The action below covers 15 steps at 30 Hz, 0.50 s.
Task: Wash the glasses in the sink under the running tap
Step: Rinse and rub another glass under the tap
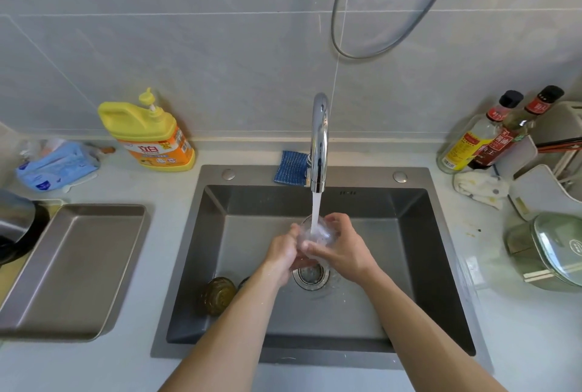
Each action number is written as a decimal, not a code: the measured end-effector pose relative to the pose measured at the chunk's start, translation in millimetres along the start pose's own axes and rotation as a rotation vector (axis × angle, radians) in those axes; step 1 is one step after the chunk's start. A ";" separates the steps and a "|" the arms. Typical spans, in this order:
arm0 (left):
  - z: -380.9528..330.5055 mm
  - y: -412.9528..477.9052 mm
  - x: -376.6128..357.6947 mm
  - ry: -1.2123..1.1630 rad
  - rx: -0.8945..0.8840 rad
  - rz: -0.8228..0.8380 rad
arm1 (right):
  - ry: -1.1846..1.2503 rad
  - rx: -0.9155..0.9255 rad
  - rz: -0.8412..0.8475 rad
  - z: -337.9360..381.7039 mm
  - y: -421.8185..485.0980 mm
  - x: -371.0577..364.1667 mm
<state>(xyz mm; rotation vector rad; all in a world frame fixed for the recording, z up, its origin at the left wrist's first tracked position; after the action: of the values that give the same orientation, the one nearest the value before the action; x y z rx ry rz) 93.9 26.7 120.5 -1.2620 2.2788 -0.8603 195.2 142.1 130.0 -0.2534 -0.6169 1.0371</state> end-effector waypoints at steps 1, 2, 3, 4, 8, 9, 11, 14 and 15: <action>0.5 -0.1 2.2 -0.049 0.016 0.002 | 0.080 -0.025 -0.012 -1.1 -0.7 -2.0; 0.7 -0.6 4.2 -0.078 0.032 0.010 | 0.147 -0.050 -0.019 -3.0 -1.5 -3.5; 1.5 -0.8 5.2 -0.104 0.043 0.025 | 0.198 -0.074 -0.011 -5.1 -2.1 -4.0; 1.6 -2.0 6.3 -0.125 0.055 0.047 | 0.261 -0.089 0.017 -6.0 -3.0 -4.6; 3.1 -9.5 11.9 -0.260 0.136 0.082 | 0.307 -0.129 0.060 -8.7 -4.2 -12.9; 2.9 -11.9 11.4 -0.299 0.148 0.059 | 0.224 -0.106 0.032 -6.8 -4.3 -15.1; 2.0 -12.5 6.4 -0.367 0.181 -0.036 | 0.085 -0.056 -0.054 -4.5 -4.0 -18.2; -2.7 -12.5 -3.2 -0.412 0.233 -0.081 | -0.062 0.047 -0.195 -4.6 -3.1 -23.7; -3.8 -14.2 -7.7 -0.361 0.209 -0.066 | -0.086 0.068 -0.234 -3.5 -3.0 -25.8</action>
<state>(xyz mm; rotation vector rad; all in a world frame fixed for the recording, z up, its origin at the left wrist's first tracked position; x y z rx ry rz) 104.3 28.8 133.3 -1.2853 1.8265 -0.7944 190.2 118.7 119.5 -0.0741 -0.6704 0.8442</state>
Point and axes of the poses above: each hand's wrist, its own y-axis towards the middle knuckle, its own x-axis out of the back of the hand, z = x × y, the point moved 1 cm from there along y, towards the middle knuckle, and after that the axes turned 7 degrees about -x, right-handed, at the moved point
